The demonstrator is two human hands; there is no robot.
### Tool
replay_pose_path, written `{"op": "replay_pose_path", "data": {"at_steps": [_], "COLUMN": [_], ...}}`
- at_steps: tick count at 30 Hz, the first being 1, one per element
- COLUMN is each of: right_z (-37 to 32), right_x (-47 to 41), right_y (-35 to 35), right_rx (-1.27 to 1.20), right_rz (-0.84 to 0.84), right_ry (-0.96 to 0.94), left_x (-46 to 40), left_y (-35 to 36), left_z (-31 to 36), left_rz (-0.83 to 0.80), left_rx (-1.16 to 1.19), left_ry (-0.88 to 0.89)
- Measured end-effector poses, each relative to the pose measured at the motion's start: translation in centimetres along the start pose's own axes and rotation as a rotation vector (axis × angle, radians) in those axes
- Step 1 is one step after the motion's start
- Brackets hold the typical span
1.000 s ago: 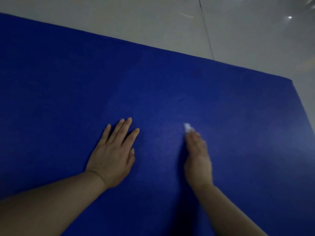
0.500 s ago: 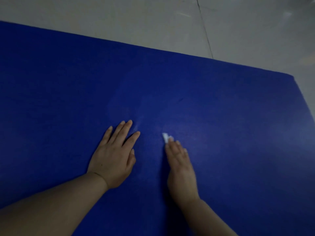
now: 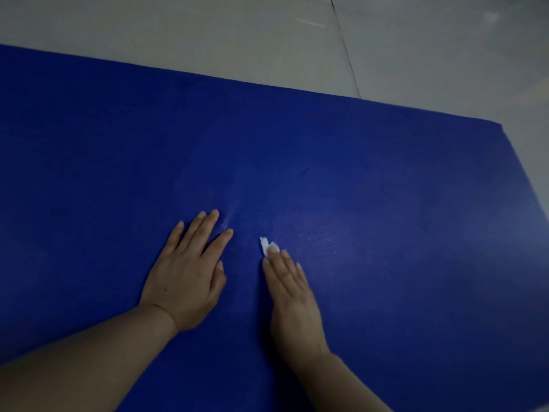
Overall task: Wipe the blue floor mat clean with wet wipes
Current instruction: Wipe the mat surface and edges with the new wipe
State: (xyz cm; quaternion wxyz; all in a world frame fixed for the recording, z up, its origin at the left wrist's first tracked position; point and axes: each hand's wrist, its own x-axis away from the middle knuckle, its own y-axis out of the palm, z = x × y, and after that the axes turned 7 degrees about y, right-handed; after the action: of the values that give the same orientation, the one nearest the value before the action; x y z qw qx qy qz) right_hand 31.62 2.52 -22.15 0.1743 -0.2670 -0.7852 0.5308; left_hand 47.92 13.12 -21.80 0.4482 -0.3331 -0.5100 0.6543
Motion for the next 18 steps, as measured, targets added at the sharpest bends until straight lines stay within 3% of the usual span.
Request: {"op": "replay_pose_path", "data": {"at_steps": [2, 6, 8, 11, 15, 18], "right_z": [2.5, 7.8, 7.3, 2.7, -2.5, -0.3], "right_x": [-0.5, -1.9, -2.4, -1.8, 0.6, 0.4], "right_y": [-1.2, -4.0, -3.9, -1.5, 0.7, -0.3], "right_rx": [0.052, 0.056, 0.06, 0.104, 0.096, 0.118], "right_rz": [0.009, 0.158, 0.181, 0.163, -0.006, -0.012], "right_ry": [0.087, 0.548, 0.594, 0.327, -0.14, -0.09], "left_x": [0.0, 0.0, 0.0, -0.1, -0.1, 0.0], "left_y": [0.0, 0.1, 0.1, 0.1, 0.0, -0.1], "left_z": [-0.1, -0.1, -0.1, 0.0, -0.1, -0.1], "left_rz": [0.0, 0.004, 0.006, 0.003, 0.001, -0.002], "left_rx": [0.002, 0.007, 0.007, 0.008, -0.003, 0.007], "left_ry": [0.0, 0.001, 0.001, -0.001, 0.003, -0.002]}}
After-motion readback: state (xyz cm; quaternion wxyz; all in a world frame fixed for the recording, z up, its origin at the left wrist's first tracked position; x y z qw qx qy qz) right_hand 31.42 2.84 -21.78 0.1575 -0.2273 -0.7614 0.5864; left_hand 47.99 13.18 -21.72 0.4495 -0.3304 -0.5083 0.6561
